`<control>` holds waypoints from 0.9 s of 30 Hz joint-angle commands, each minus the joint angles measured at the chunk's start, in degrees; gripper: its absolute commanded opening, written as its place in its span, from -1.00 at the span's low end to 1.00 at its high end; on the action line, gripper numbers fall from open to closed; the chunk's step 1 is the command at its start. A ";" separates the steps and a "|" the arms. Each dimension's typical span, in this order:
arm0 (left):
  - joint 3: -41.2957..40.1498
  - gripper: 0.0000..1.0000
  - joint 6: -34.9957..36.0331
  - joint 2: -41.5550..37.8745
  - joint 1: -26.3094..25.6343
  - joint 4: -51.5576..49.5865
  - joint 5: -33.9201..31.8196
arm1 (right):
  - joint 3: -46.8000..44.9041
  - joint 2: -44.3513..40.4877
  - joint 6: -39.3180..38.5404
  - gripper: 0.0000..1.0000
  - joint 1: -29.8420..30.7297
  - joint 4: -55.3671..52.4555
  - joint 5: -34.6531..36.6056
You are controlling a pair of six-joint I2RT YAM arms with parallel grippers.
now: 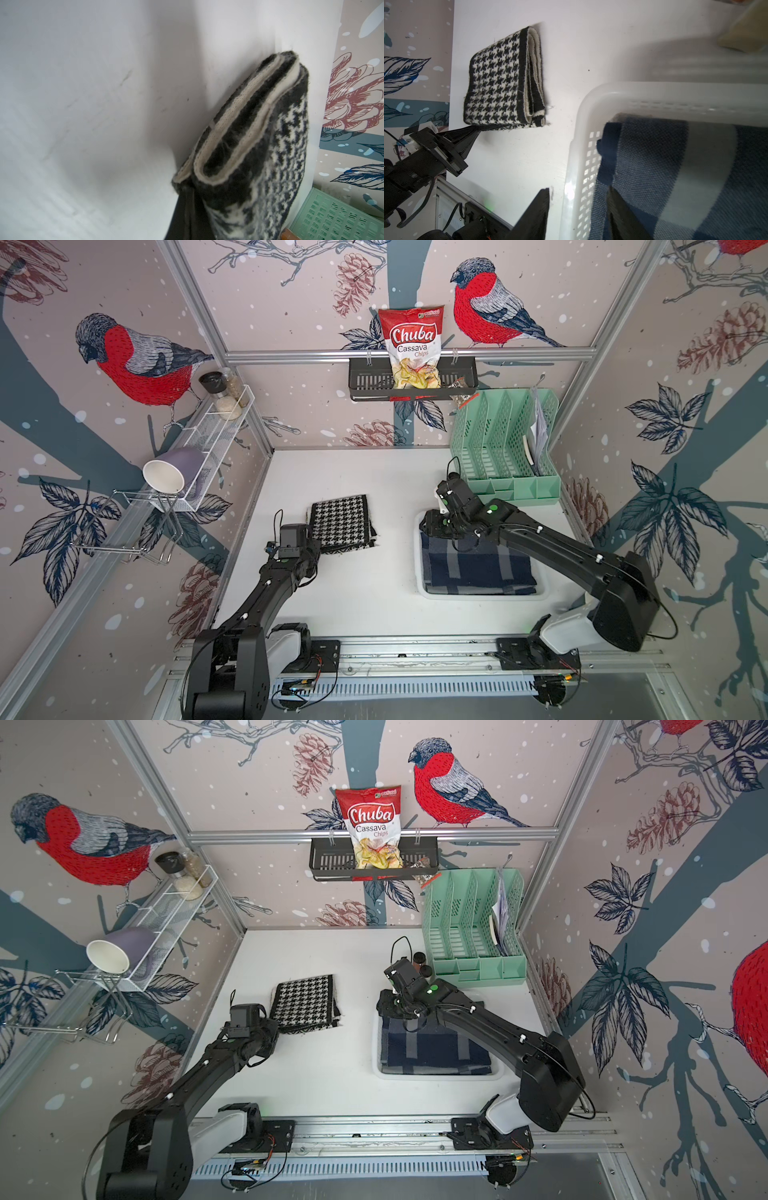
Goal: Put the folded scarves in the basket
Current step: Move the scarf to the center of the board.
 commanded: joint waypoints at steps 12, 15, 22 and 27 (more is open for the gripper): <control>-5.62 -1.00 -2.17 -13.23 -1.21 -10.94 0.89 | 6.49 9.29 0.84 0.02 8.49 3.41 -0.43; -5.06 -1.00 -1.57 -13.11 -1.51 -12.59 1.31 | 8.32 11.42 0.75 0.02 9.33 3.29 -0.78; -2.86 -0.92 0.78 -13.53 -2.42 -14.51 2.33 | 11.26 14.30 0.48 0.05 9.86 2.79 -0.43; -1.14 -0.07 0.68 -18.24 -2.84 -17.71 3.16 | 12.34 15.44 -0.01 0.08 9.73 2.49 -0.43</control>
